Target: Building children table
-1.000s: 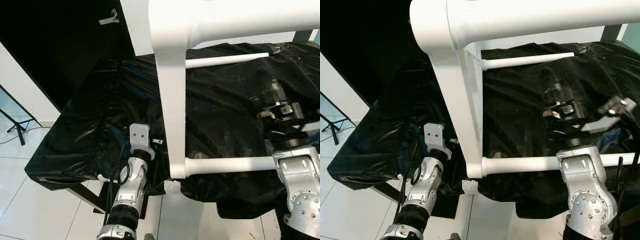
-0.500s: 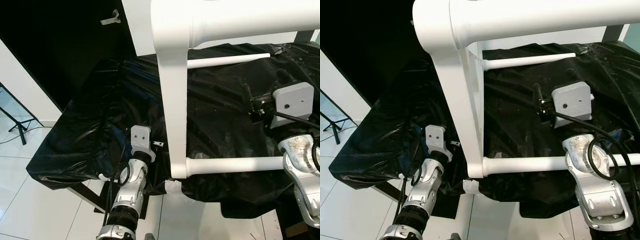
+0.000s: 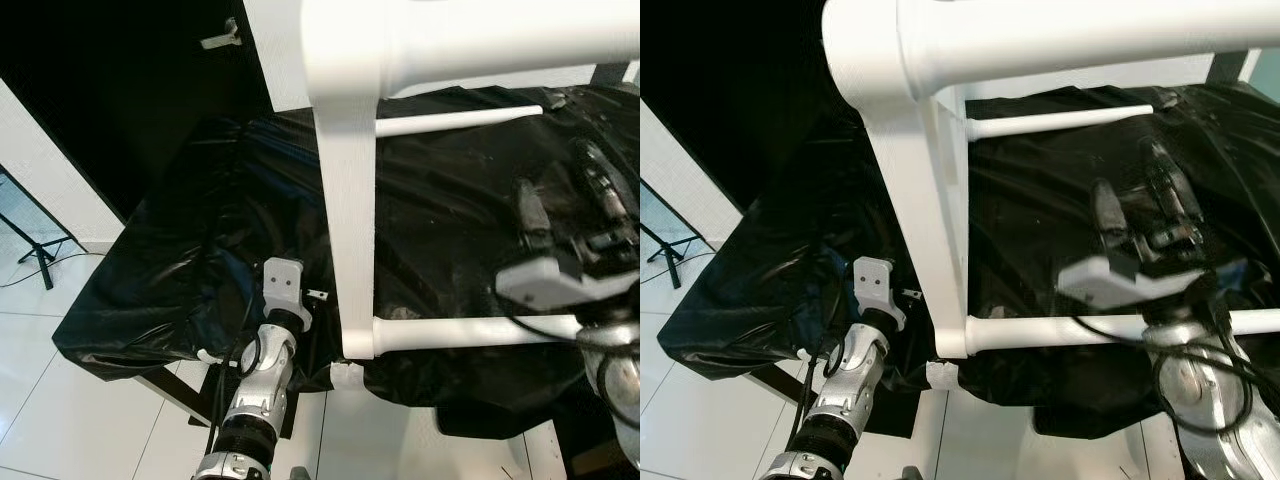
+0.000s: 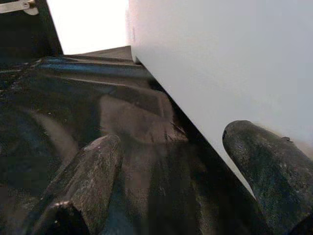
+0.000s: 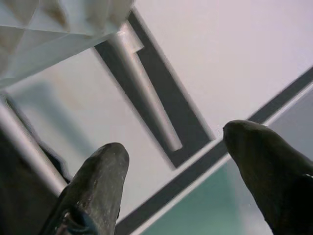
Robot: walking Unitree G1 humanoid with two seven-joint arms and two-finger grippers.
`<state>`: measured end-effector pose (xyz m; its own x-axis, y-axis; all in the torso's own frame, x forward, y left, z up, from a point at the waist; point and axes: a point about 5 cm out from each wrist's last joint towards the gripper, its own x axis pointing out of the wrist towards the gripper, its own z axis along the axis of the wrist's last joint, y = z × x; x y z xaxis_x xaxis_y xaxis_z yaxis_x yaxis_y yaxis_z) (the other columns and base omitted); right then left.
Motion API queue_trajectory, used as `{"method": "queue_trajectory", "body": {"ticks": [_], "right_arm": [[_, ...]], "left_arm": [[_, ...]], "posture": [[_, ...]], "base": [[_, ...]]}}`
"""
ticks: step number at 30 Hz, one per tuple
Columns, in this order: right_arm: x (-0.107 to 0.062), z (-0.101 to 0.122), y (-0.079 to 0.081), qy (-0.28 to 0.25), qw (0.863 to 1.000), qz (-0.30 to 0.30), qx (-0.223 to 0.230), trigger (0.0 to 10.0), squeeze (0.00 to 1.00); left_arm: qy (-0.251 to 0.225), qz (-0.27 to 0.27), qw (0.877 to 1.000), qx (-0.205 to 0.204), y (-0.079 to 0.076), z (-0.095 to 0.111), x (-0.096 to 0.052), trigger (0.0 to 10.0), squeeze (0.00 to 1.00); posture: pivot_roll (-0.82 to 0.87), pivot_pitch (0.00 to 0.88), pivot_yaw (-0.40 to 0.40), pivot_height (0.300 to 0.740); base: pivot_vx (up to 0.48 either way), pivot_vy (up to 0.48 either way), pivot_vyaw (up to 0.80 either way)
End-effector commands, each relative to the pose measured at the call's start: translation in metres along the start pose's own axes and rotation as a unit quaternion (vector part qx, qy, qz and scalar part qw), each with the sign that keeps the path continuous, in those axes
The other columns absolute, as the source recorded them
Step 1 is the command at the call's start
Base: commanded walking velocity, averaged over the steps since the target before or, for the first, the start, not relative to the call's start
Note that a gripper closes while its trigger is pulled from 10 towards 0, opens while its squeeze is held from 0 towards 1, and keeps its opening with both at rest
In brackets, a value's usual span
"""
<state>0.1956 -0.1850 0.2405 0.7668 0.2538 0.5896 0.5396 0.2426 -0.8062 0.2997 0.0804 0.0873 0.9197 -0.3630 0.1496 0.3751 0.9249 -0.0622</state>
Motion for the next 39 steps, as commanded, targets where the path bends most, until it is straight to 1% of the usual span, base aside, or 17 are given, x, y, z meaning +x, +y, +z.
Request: {"method": "queue_trajectory", "body": {"ticks": [1,3,5,7,11,14,15,19,21,22,24,25,27,28,31,35,39], "right_arm": [[-0.004,0.003,-0.015,-0.016,0.998,-0.045,-0.031,10.0,0.00],[-0.004,0.003,-0.015,-0.016,0.998,-0.045,-0.031,10.0,0.00],[-0.011,0.003,-0.029,-0.008,0.995,-0.082,-0.051,10.0,0.00],[-0.011,0.007,-0.041,-0.004,0.991,-0.118,-0.068,10.0,0.00],[-0.012,0.009,-0.043,-0.003,0.988,-0.130,-0.078,10.0,0.00],[-0.008,0.009,-0.049,0.000,0.984,-0.150,-0.092,10.0,0.00],[-0.003,0.007,-0.056,0.002,0.981,-0.168,-0.102,10.0,0.00],[0.002,0.004,-0.061,0.003,0.978,-0.178,-0.107,10.0,0.00],[0.010,-0.002,-0.066,0.006,0.977,-0.182,-0.108,10.0,0.00],[0.010,-0.002,-0.066,0.006,0.977,-0.182,-0.108,10.0,0.00],[0.020,-0.007,-0.068,0.007,0.980,-0.172,-0.104,10.0,0.00],[0.020,-0.007,-0.068,0.007,0.980,-0.172,-0.104,10.0,0.00],[0.033,-0.010,-0.069,0.000,0.982,-0.163,-0.095,10.0,0.00],[0.033,-0.010,-0.069,0.000,0.982,-0.163,-0.095,10.0,0.00],[0.045,-0.014,-0.070,0.005,0.984,-0.155,-0.084,10.0,0.00],[0.049,-0.016,-0.071,0.011,0.985,-0.153,-0.080,10.0,0.00],[0.076,-0.022,-0.071,0.005,0.989,-0.130,-0.064,10.0,0.00]], "left_arm": [[0.018,0.009,1.000,-0.002,0.002,-0.010,-0.008,10.0,0.00],[0.018,0.009,1.000,-0.002,0.002,-0.010,-0.008,10.0,0.00],[0.028,0.007,1.000,0.003,0.005,-0.014,-0.010,10.0,0.00],[0.037,-0.001,0.999,0.007,0.004,-0.018,-0.010,10.0,0.00],[0.038,-0.003,0.999,0.007,0.004,-0.018,-0.010,10.0,0.00],[0.039,-0.009,0.999,0.007,0.003,-0.018,-0.008,10.0,0.00],[0.039,-0.015,0.999,0.009,0.001,-0.018,-0.006,10.0,0.00],[0.040,-0.018,0.999,0.010,0.001,-0.018,-0.006,10.0,0.00],[0.040,-0.018,0.999,0.011,0.001,-0.019,-0.005,10.0,0.00],[0.040,-0.018,0.999,0.011,0.001,-0.019,-0.005,10.0,0.00],[0.040,-0.018,0.999,0.012,0.001,-0.019,-0.005,10.0,0.00],[0.040,-0.018,0.999,0.012,0.001,-0.019,-0.005,10.0,0.00],[0.041,-0.015,0.999,0.014,0.002,-0.021,-0.007,10.0,0.00],[0.041,-0.015,0.999,0.014,0.002,-0.021,-0.007,10.0,0.00],[0.042,-0.007,0.999,0.015,0.004,-0.022,-0.009,10.0,0.00],[0.042,-0.005,0.999,0.015,0.004,-0.023,-0.010,10.0,0.00],[0.044,0.000,0.999,0.013,0.003,-0.026,-0.013,10.0,0.00]], "posture": [[-0.01,0.000,0.126,0.740],[-0.01,0.000,0.126,0.740],[-0.02,0.000,0.136,0.740],[-0.04,0.000,0.147,0.740],[-0.05,0.000,0.149,0.740],[-0.06,0.000,0.157,0.740],[-0.06,0.000,0.161,0.740],[-0.06,0.000,0.162,0.740],[-0.06,0.000,0.161,0.740],[-0.06,0.000,0.161,0.740],[-0.06,0.000,0.160,0.740],[-0.06,0.000,0.160,0.740],[-0.04,0.000,0.147,0.740],[-0.04,0.000,0.147,0.740],[-0.03,0.000,0.137,0.740],[-0.02,0.000,0.132,0.740],[-0.01,0.000,0.121,0.740]], "base": [[0.000,0.000,0.00],[0.000,0.000,0.00],[0.000,0.000,0.00],[0.000,0.000,0.00],[0.000,0.000,0.00],[0.000,0.000,0.00],[0.000,0.000,0.00],[0.000,0.000,0.00],[0.000,0.000,0.00],[0.000,0.000,0.00],[0.000,0.000,0.00],[0.000,0.000,0.00],[0.000,0.000,0.00],[0.000,0.000,0.00],[0.000,0.000,0.00],[0.000,0.000,0.00],[0.000,0.000,0.00]]}}
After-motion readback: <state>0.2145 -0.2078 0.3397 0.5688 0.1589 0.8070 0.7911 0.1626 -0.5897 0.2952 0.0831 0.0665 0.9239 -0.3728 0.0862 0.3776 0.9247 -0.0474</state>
